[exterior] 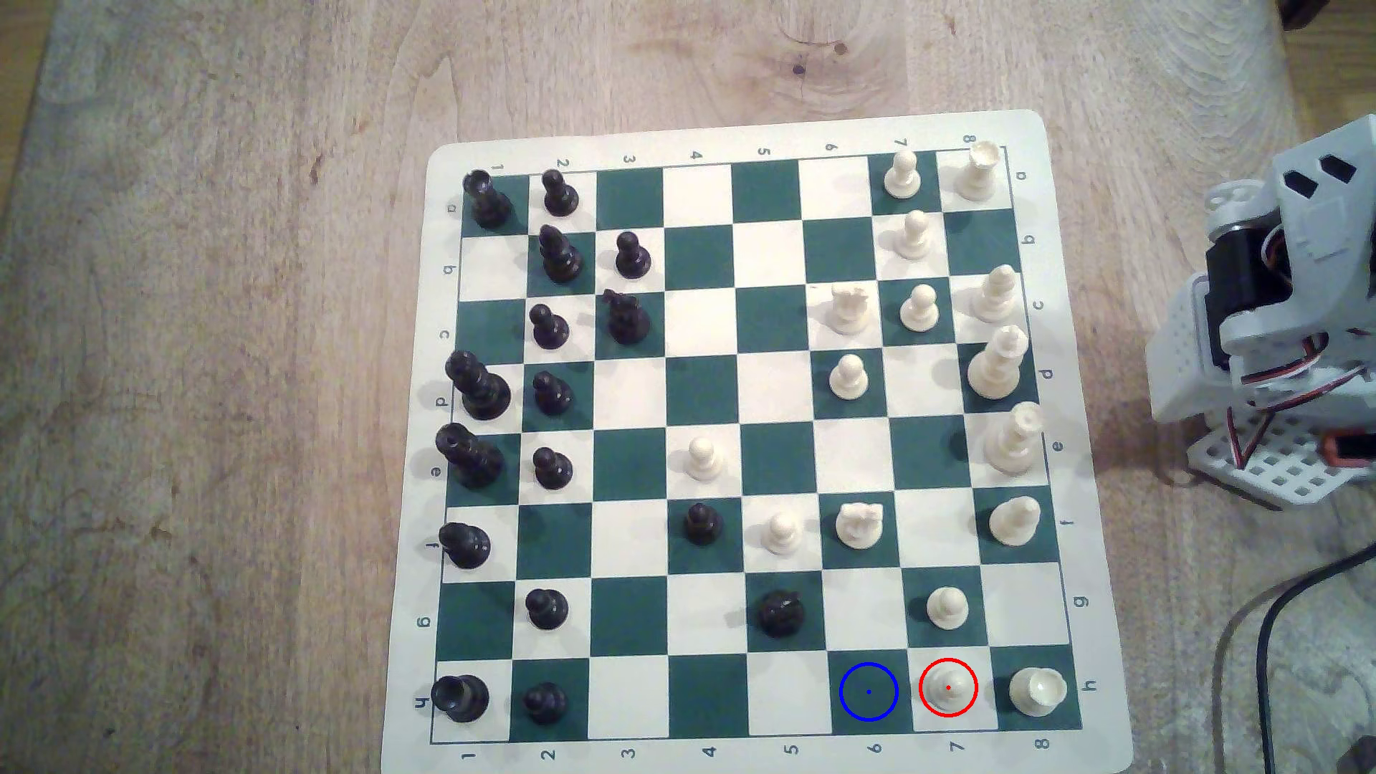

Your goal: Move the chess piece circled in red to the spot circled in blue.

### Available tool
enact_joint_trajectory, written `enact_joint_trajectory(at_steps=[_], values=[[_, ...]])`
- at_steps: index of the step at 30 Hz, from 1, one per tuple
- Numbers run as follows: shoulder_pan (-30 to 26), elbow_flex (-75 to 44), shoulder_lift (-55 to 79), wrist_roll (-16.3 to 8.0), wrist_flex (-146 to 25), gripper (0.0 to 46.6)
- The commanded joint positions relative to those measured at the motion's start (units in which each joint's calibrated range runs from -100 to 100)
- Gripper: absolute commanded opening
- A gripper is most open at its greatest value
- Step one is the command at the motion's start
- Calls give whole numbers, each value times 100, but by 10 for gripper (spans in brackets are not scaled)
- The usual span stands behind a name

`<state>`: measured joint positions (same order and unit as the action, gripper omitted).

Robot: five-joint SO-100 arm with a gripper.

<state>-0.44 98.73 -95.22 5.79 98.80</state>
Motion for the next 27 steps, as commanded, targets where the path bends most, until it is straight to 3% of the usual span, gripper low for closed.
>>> enact_joint_trajectory(at_steps=[1,6,10,15,20,27], values=[[-288,117,-62,10,-519,2],[-210,117,-53,0,-2739,2],[-61,-245,-53,-20,-5556,2],[-46,-1161,-53,-29,-8111,2],[-210,-2666,23,-54,-12305,6],[-335,-3409,881,-107,-13582,7]])
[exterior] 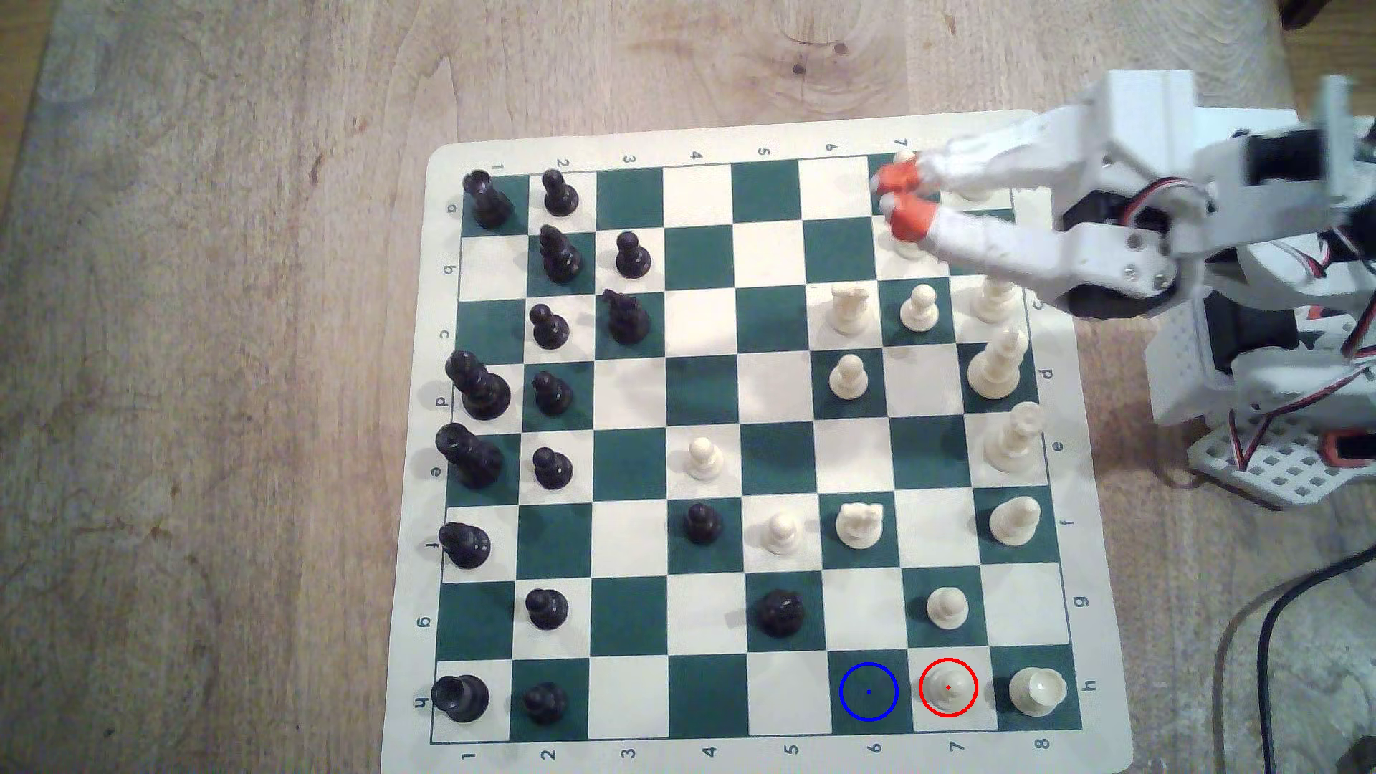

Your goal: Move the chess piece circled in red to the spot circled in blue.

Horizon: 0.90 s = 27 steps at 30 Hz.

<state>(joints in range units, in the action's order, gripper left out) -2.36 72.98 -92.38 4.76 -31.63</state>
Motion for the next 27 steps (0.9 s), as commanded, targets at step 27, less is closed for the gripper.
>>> enact_joint_trajectory(at_steps=[27], values=[[-3092,-2928,4492,-650,-3036,58]])
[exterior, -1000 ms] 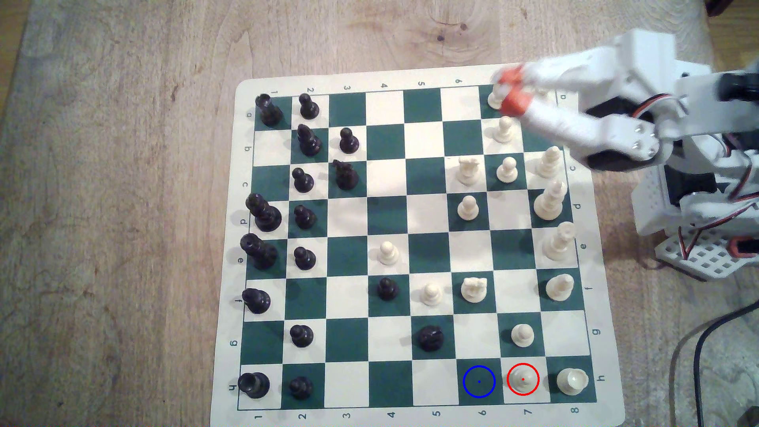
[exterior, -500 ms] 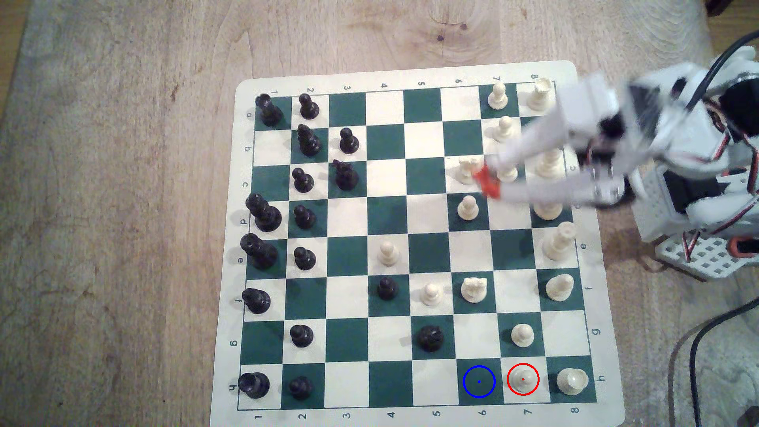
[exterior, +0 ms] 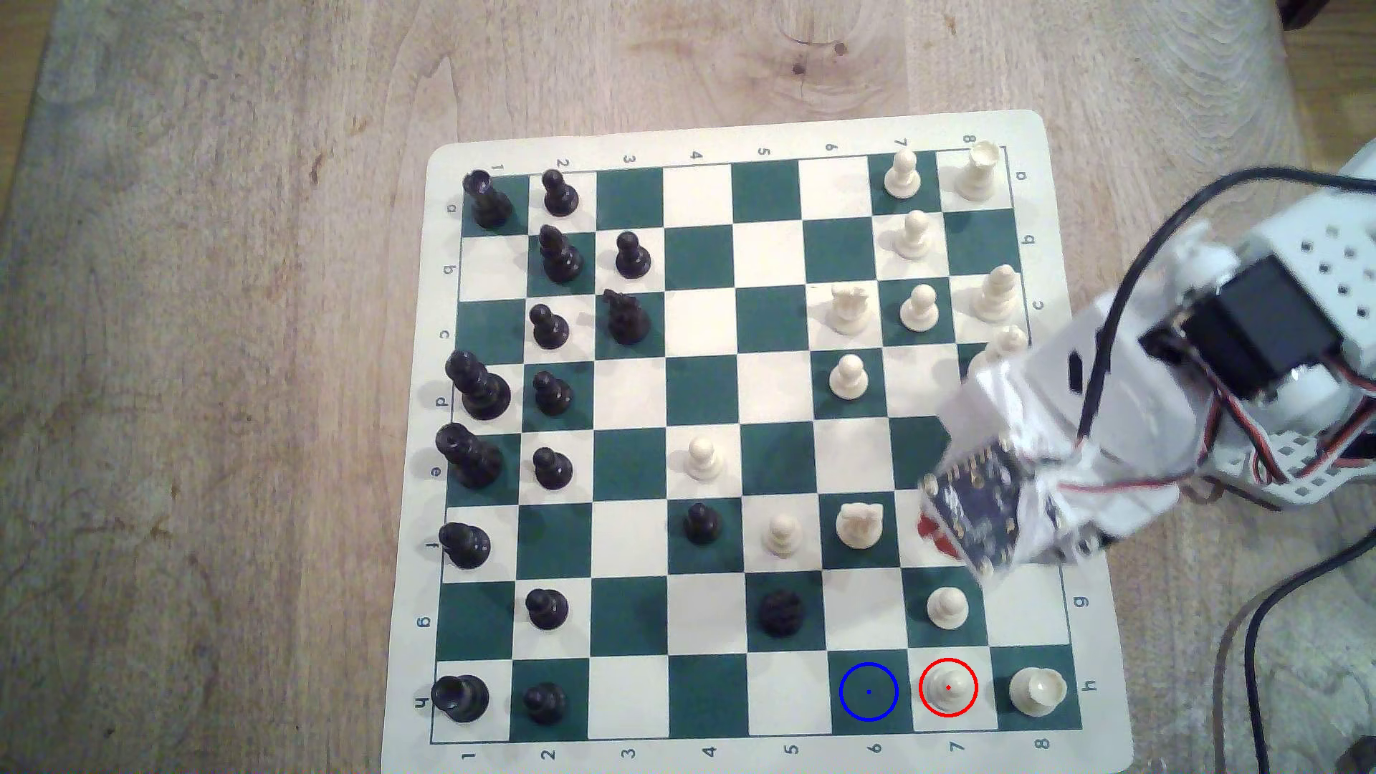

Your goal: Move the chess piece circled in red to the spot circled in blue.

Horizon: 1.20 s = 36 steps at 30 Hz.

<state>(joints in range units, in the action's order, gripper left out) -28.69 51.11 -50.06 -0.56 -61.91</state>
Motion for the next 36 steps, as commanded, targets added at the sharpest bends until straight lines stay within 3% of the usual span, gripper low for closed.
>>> enact_joint_trajectory(at_steps=[1,6,9,20,36], values=[[-514,-895,397,-132,-17,89],[-741,-868,813,-127,73,145],[-811,-741,983,-122,245,150],[-874,-750,2027,-54,712,106],[-983,-705,2714,-103,1154,118]])
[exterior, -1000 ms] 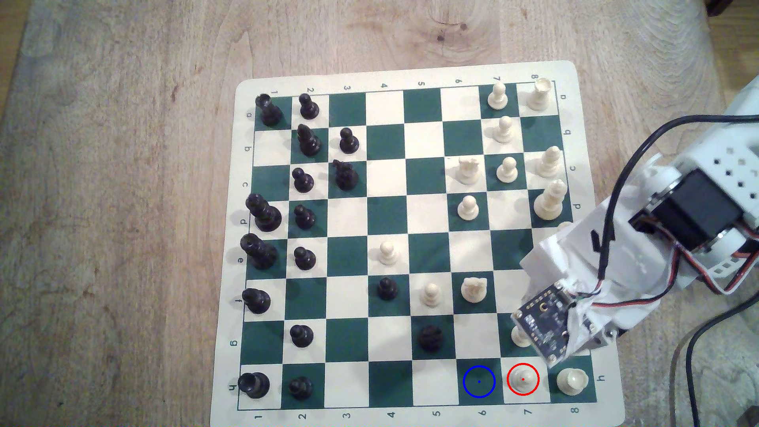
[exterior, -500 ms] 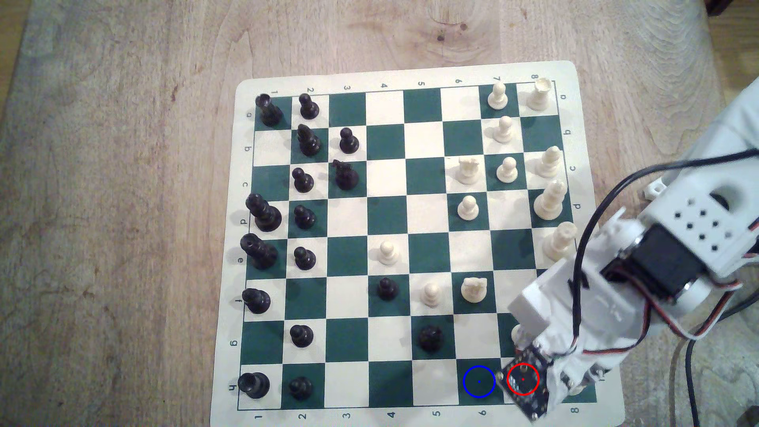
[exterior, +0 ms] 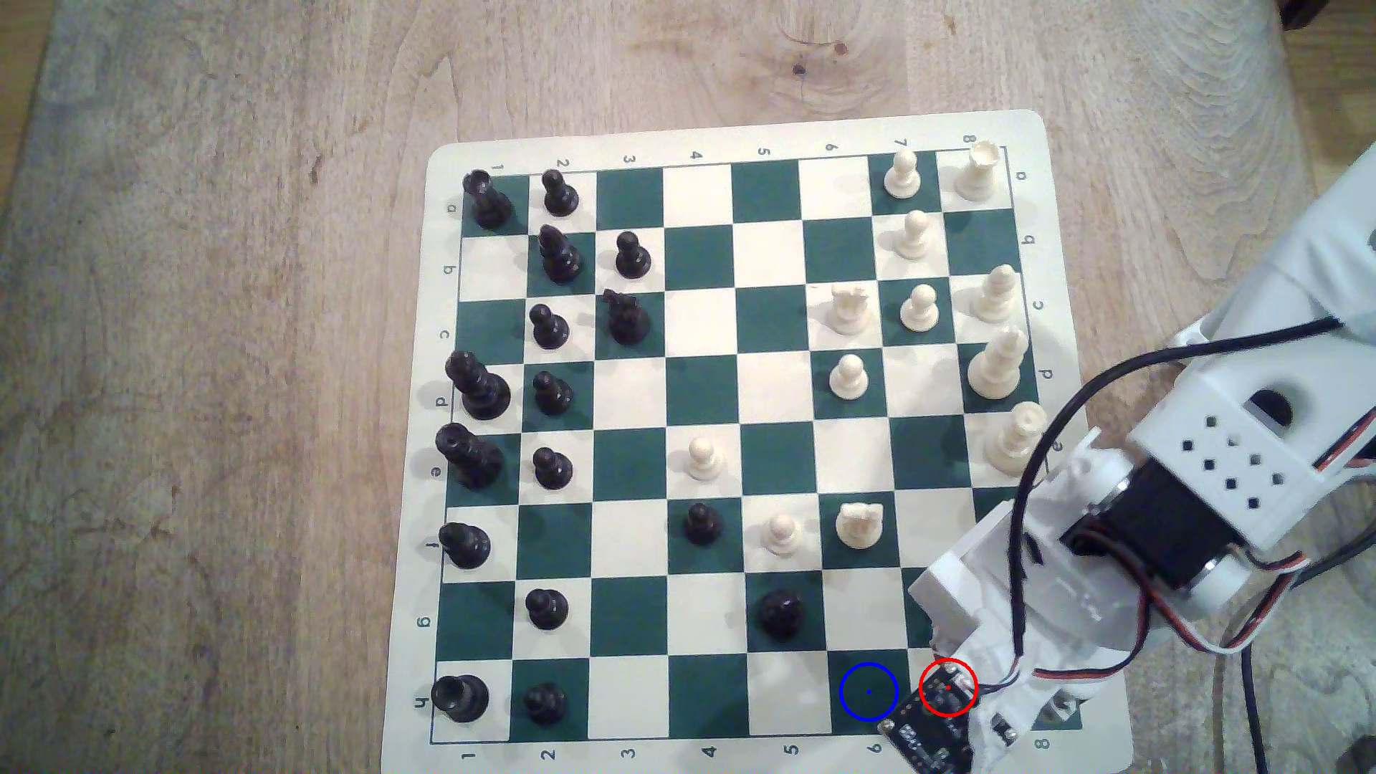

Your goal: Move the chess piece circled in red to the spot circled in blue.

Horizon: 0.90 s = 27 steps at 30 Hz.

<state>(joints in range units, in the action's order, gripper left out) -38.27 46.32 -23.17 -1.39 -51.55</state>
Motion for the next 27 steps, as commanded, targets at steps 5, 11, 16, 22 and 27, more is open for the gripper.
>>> enact_joint_trajectory(at_steps=[5,11,16,22,27], values=[[-40,-343,271,-5,168,116],[-64,-579,526,-15,184,112],[-72,-715,593,-24,241,112],[-79,-770,687,-29,307,108],[-103,-788,755,-10,348,106]])
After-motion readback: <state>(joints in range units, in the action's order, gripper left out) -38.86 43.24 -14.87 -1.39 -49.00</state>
